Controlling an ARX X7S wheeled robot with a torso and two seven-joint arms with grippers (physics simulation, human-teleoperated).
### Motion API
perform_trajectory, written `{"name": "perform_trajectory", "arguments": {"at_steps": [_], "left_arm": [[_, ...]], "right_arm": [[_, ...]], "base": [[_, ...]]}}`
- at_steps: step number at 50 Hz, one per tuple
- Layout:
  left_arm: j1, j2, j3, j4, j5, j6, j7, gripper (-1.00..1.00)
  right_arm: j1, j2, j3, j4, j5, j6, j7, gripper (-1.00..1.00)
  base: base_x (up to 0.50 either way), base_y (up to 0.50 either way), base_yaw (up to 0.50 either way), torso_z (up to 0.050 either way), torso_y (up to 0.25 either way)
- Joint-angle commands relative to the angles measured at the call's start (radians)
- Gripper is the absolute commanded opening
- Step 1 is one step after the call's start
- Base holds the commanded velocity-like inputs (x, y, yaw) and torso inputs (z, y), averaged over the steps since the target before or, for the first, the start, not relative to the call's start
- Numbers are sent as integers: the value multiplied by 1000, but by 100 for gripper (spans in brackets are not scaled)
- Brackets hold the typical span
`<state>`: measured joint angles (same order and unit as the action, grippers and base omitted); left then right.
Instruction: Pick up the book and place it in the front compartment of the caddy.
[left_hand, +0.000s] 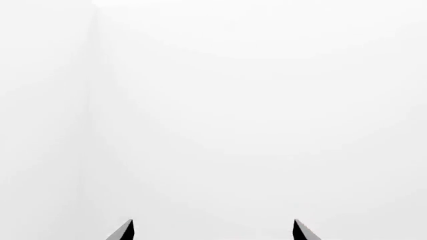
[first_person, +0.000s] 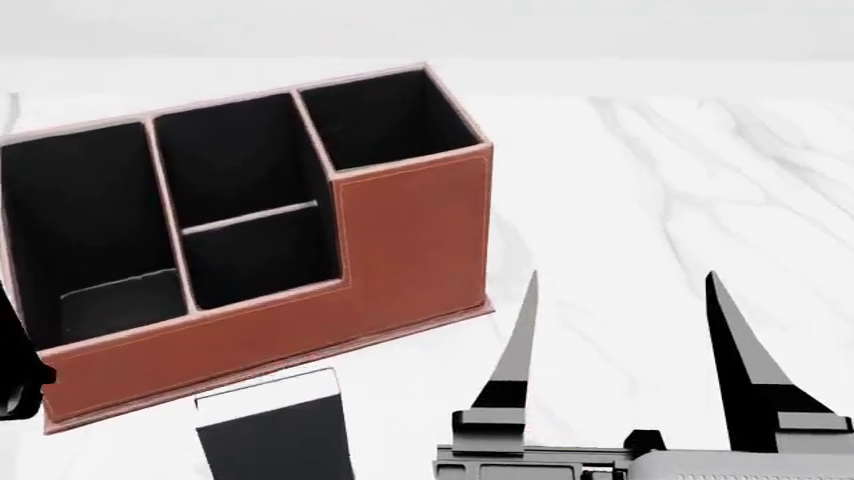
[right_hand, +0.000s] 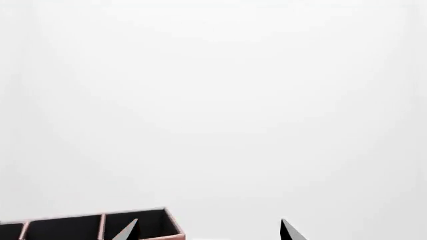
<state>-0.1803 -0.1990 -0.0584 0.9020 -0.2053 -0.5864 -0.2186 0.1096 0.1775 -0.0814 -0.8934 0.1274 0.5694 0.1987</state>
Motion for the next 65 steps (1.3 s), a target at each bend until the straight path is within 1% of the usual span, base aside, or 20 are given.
{"name": "perform_trajectory", "arguments": {"at_steps": [1,30,31,32,35,42,45,54,55,61,65], "left_arm": [[6,12,-25,2,0,15,20,100],[8,-10,-22,11,-25,4,-1,100],[7,-11,-22,13,-27,1,-3,100],[7,-11,-23,15,-29,-1,-3,100],[5,-14,-23,18,-33,-6,-6,100],[7,-17,-19,14,-35,-3,-11,100],[5,-19,-21,18,-41,-10,-14,100],[3,-24,-17,21,-48,-15,-21,100],[3,-24,-17,19,-49,-16,-22,100],[-5,-26,-25,22,-65,-32,-29,100],[-5,-32,-23,29,-73,-39,-27,100]], "right_arm": [[-6,-12,26,-9,4,-2,-19,100],[-5,7,19,-9,27,-6,6,100],[-11,-7,39,-5,51,-33,6,100],[-12,-1,29,-7,30,-36,14,100],[-21,-8,57,-1,70,-49,8,100],[-12,8,29,2,38,-16,28,100],[-8,18,12,-5,20,-2,36,100],[-15,17,25,-1,51,-25,32,100],[-24,0,52,8,93,-61,21,100],[-22,11,41,6,80,-46,33,100],[-22,14,39,8,82,-50,34,100]], "base": [[500,0,0,0,0],[500,0,0,0,1],[500,0,0,0,0],[0,0,0,0,0],[0,0,0,0,5],[0,97,0,0,0],[0,491,0,0,0],[0,475,0,0,0],[0,0,0,0,0],[0,0,0,0,0],[0,0,0,49,0]]}}
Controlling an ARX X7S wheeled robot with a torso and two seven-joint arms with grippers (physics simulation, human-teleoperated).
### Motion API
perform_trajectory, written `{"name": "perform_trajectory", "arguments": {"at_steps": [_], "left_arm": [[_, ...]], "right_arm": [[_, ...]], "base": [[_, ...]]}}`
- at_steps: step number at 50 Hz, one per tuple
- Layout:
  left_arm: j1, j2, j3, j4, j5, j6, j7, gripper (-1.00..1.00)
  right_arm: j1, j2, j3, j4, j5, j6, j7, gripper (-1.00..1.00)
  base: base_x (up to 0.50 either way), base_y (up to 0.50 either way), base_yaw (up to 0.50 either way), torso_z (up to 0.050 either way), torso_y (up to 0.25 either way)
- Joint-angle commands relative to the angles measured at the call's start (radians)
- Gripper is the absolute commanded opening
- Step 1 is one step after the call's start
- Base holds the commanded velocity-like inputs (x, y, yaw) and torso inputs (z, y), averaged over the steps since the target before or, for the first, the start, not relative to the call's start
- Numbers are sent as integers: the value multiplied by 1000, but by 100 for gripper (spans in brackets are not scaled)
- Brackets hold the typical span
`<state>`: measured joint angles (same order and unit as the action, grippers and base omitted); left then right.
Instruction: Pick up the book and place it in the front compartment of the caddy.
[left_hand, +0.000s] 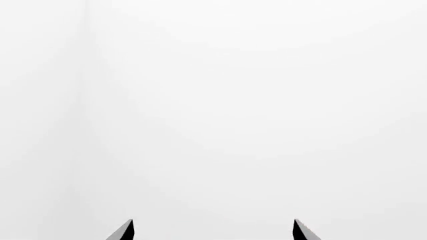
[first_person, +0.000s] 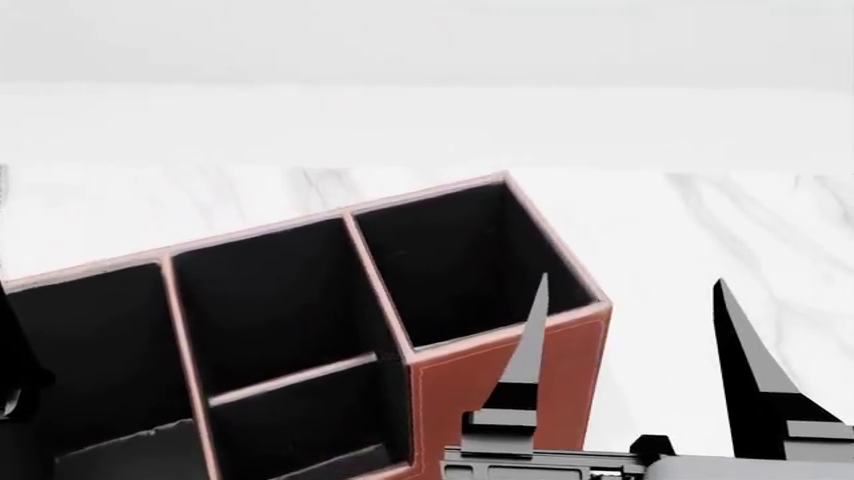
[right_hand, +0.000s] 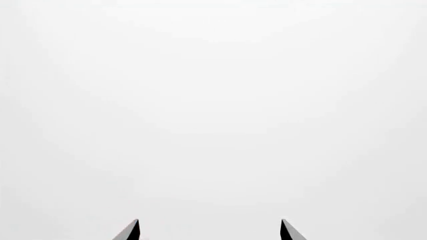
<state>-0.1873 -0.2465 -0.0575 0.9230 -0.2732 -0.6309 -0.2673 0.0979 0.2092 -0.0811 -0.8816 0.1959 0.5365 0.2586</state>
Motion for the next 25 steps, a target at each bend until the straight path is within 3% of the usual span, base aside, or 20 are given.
{"name": "perform_trajectory", "arguments": {"at_steps": [1,25], "left_arm": [[2,15,-25,8,-7,7,22,100],[-6,-1,-17,12,-35,-23,6,100]], "right_arm": [[-10,-17,38,-6,14,-15,-24,100],[-10,1,23,-12,26,-28,-11,100]], "base": [[0,0,0,49,0],[0,0,0,49,0]]}}
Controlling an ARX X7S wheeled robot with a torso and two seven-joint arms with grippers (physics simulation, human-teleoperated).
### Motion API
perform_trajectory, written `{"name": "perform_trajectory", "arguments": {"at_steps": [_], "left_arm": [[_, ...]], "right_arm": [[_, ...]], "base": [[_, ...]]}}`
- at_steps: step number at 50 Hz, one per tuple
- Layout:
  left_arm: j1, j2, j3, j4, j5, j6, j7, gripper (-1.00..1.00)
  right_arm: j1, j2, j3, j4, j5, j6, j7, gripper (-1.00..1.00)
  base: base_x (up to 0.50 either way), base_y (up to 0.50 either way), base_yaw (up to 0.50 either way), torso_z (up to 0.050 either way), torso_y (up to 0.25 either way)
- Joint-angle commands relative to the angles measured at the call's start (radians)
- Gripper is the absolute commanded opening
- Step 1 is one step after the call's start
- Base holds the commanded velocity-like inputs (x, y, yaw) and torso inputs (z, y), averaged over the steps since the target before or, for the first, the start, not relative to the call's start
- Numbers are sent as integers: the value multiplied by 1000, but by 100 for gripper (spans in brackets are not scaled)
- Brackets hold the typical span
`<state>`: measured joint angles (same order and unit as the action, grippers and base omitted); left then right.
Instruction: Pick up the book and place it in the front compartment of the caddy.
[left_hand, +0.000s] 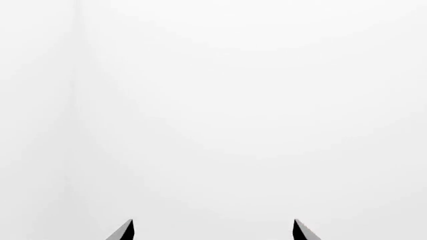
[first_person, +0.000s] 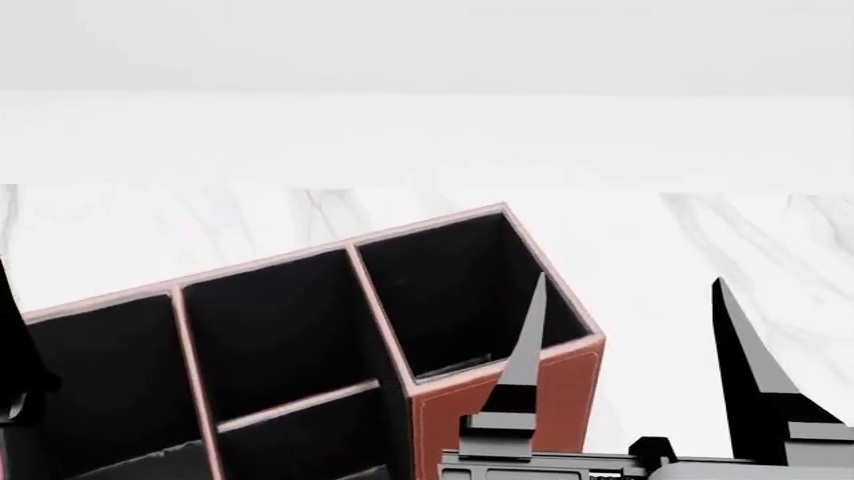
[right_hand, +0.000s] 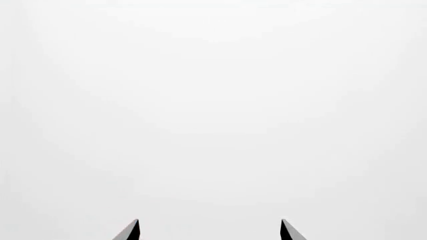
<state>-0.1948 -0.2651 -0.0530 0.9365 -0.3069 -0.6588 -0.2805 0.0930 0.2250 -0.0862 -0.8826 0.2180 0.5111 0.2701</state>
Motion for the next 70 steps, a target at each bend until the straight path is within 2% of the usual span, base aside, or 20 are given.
{"name": "perform_trajectory", "arguments": {"at_steps": [1,11,14,15,17,19,21,22,25,26,29,31,35,44,46,47,53,59,64,70], "left_arm": [[3,16,-18,-2,2,7,18,100],[-25,6,-20,7,4,-61,-23,100],[-35,43,-90,19,-90,-84,-14,100],[-35,69,-139,29,-173,-82,6,100],[-37,66,-147,45,-203,-89,13,100],[-18,75,-171,51,-288,-82,53,100],[-31,84,-215,53,-405,-138,29,100],[-24,55,-148,53,-322,-103,57,100],[-44,39,-132,27,-391,-140,90,100],[-58,21,-107,26,-367,-139,99,100],[-131,-8,-132,33,-519,-242,93,100],[-171,-48,-106,37,-521,-269,106,100],[-265,-100,-133,24,-663,-373,83,100],[-323,-178,-36,-52,-638,-414,161,100],[-330,-173,-56,-68,-703,-448,148,100],[-336,-197,-17,-55,-663,-444,168,100],[-388,-256,81,-73,-657,-487,232,100],[-454,-294,181,-121,-618,-514,286,100],[-487,-307,218,-142,-616,-531,309,100],[-553,-359,369,-165,-505,-500,384,100]], "right_arm": [[-5,-14,27,-11,4,-3,-21,100],[-5,-10,11,8,1,-16,-17,100],[-5,-9,8,13,0,-18,-16,100],[-6,-8,9,17,1,-21,-16,100],[-5,-6,11,15,2,-19,-13,100],[-6,-5,10,14,0,-19,-10,100],[-6,-4,6,15,-2,-20,-8,100],[-7,-4,1,18,-4,-24,-8,100],[-6,-2,-1,14,-2,-20,-6,100],[-6,-1,0,14,-1,-21,-6,100],[-9,1,5,11,4,-21,-3,100],[-10,3,11,8,9,-20,-2,100],[-8,6,12,4,13,-17,2,100],[-7,13,7,1,13,-16,8,100],[-6,14,6,0,13,-16,10,100],[-5,15,6,-1,14,-15,11,100],[-6,18,11,-8,19,-13,17,100],[-5,22,12,-14,22,-10,23,100],[-3,26,17,-25,28,-3,28,100],[1,29,14,-31,31,4,35,100]], "base": [[0,0,0,49,0],[0,0,0,49,0],[0,0,0,0,0],[0,0,0,0,0],[0,0,0,0,0],[0,0,0,0,0],[0,0,0,0,0],[0,0,0,0,0],[0,0,0,0,0],[0,0,0,0,0],[0,0,0,0,0],[0,0,0,0,0],[0,0,0,0,0],[0,0,0,0,0],[0,0,0,0,0],[0,0,0,0,0],[0,0,0,0,0],[0,0,0,0,0],[0,0,0,0,0],[0,0,0,0,0]]}}
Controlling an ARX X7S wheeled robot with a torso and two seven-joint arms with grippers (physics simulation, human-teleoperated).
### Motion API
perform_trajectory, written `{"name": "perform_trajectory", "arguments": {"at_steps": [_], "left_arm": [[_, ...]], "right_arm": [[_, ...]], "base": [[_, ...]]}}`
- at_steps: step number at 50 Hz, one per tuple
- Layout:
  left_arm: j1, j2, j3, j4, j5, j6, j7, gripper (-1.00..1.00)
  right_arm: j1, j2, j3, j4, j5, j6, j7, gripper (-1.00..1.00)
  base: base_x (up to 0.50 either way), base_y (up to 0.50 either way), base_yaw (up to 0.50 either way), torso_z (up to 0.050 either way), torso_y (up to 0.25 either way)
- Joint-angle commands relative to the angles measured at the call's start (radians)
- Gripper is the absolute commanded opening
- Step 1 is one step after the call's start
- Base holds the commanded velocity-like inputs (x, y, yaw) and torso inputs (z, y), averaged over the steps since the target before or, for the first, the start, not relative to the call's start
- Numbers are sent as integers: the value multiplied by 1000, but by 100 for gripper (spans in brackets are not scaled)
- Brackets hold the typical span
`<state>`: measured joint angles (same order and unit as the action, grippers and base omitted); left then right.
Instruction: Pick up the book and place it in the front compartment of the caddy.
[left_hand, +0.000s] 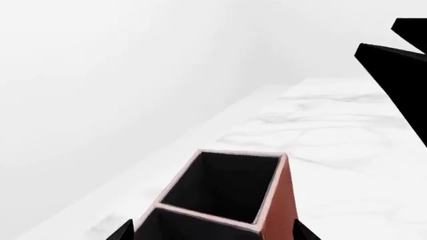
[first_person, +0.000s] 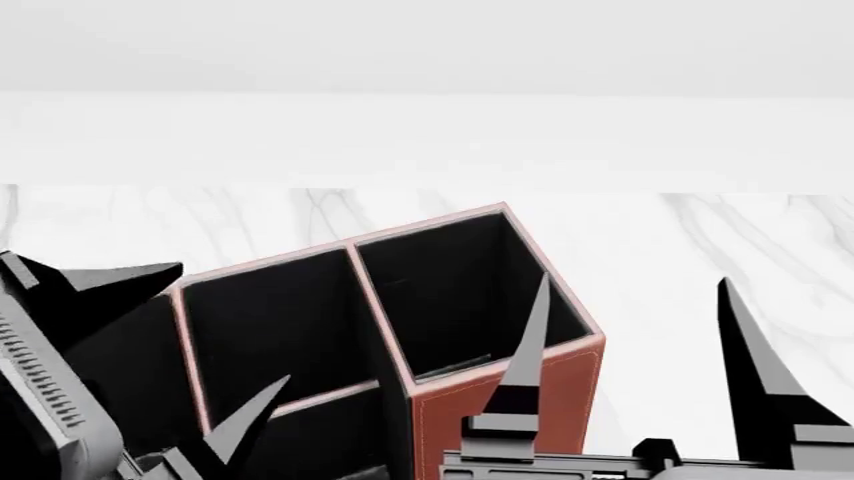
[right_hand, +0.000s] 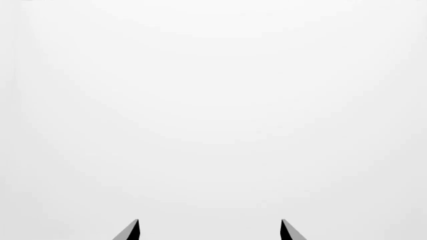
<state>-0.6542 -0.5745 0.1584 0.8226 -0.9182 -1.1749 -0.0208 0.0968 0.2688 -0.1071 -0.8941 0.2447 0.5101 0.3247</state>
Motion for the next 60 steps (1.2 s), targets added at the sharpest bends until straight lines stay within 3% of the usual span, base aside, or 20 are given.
{"name": "perform_trajectory", "arguments": {"at_steps": [1,16,31,48,60], "left_arm": [[-113,-56,190,-63,122,18,146,100],[-237,-88,382,-132,180,14,292,100],[-263,-93,482,-190,214,46,370,100],[-253,-87,527,-185,197,57,411,100],[-255,-26,512,-186,147,10,377,100]], "right_arm": [[-2,-15,36,-22,7,7,-19,100],[-1,-6,36,-26,16,4,-11,100],[2,3,37,-36,28,8,0,100],[1,15,29,-36,39,1,14,100],[5,27,32,-44,55,7,28,100]], "base": [[0,0,0,0,0],[0,0,0,0,0],[0,0,0,0,0],[0,0,0,0,0],[0,0,0,0,0]]}}
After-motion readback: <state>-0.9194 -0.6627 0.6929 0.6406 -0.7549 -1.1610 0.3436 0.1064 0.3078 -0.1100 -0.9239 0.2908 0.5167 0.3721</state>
